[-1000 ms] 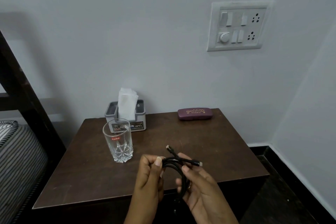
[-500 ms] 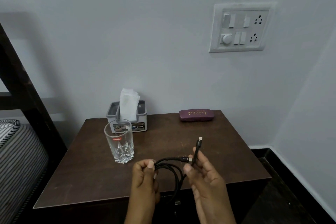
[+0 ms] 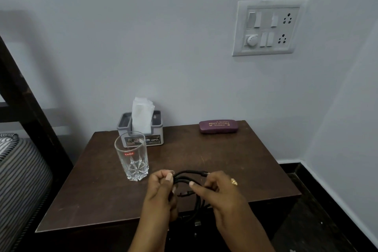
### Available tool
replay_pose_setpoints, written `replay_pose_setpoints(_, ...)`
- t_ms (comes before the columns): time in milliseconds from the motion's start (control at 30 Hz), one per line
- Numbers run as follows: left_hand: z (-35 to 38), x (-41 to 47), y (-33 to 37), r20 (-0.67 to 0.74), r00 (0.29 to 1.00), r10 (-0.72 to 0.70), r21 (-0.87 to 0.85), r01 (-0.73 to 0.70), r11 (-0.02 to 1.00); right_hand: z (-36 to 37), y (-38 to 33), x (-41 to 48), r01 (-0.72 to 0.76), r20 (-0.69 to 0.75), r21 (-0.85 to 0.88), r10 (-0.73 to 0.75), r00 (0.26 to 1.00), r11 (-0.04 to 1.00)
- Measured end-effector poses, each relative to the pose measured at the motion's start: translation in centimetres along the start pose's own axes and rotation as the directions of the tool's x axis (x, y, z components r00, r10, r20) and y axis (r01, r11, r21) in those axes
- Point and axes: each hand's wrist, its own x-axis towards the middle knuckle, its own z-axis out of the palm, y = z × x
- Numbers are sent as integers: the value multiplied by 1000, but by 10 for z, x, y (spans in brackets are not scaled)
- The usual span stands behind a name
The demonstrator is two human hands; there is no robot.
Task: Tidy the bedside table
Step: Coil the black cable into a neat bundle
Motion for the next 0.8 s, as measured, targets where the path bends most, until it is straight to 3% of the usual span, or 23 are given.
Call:
replay_pose_setpoints(33,1,1,-3,-9,999,43,47,-42,998,1,-4,-1,22,30,-69,-20,999,997)
replay_pose_setpoints(133,4,2,-20,-10,980,200,218,-193,957,-1,-18,-3,1,-146,-259,-41,988,966)
replay_pose_setpoints(167,4,2,-26,-7,972,235,251,-226,941,-2,-25,0,-65,-166,-229,27,986,971)
replay_pose_setpoints(233,4,0,-31,0,968,250,262,-241,935,-3,-29,1,-273,-198,23,273,942,962)
replay_pose_setpoints(300,4,-2,-28,20,974,226,209,-225,952,-5,-25,3,-417,-88,358,475,875,835)
replay_pose_setpoints(400,8,-7,-17,49,975,217,131,-222,966,-8,-19,5,-519,75,578,593,802,630)
replay_pose_setpoints(534,13,-10,-12,71,968,239,108,-246,963,-9,-25,6,-577,403,799,558,725,172)
replay_pose_setpoints(567,13,-10,-14,70,969,238,115,-245,963,-10,-28,6,-566,438,818,525,730,104)
replay_pose_setpoints(667,13,-9,-18,48,972,228,99,-232,968,-9,-28,6,-538,435,838,478,763,95)
replay_pose_setpoints(801,17,-12,-20,121,981,149,-18,-148,989,-3,-31,9,-477,297,835,505,810,274)
